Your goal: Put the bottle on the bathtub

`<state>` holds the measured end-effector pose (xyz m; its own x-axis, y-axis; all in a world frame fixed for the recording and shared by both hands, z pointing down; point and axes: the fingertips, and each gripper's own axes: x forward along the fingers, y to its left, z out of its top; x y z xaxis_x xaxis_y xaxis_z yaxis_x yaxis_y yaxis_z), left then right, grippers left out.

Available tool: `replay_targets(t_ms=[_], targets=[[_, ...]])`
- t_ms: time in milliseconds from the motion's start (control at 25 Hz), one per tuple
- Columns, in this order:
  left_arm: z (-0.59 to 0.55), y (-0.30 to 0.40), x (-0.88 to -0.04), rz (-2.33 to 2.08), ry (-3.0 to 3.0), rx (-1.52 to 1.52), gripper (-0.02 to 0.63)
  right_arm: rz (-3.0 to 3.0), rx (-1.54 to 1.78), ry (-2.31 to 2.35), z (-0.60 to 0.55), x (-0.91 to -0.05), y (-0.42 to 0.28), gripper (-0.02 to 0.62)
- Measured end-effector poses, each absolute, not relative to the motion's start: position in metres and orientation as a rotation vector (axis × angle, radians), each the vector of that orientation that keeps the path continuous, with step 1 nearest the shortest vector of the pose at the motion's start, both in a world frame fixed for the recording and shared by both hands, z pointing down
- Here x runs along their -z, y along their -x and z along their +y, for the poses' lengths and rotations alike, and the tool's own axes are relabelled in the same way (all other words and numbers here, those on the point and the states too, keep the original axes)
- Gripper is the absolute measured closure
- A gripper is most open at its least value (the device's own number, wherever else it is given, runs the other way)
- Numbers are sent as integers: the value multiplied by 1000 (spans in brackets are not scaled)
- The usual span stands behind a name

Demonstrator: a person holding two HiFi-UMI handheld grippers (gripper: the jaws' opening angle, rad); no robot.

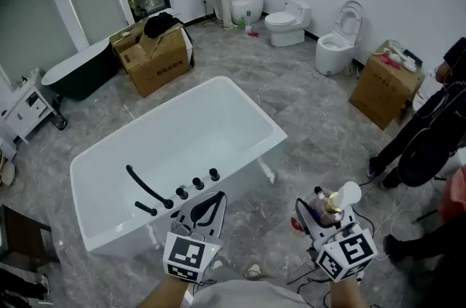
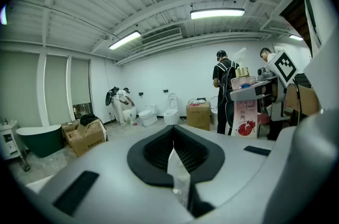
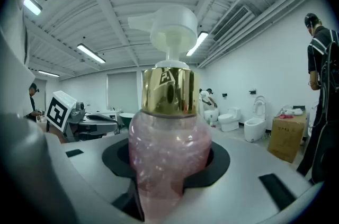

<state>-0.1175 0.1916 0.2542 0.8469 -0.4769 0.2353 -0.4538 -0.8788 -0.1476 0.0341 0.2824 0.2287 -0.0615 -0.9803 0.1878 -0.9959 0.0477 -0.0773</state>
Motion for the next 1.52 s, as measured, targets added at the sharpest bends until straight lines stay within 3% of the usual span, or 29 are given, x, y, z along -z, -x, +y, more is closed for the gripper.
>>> replay_targets(t_ms=[880,1520], targets=[[204,122,-276,851,2923,490,586,-2234,-379,-2064,291,-253,-43,376],[110,85,-308,895,2933,583,586,-2235,-484,-1996,187,-289,-64,376]])
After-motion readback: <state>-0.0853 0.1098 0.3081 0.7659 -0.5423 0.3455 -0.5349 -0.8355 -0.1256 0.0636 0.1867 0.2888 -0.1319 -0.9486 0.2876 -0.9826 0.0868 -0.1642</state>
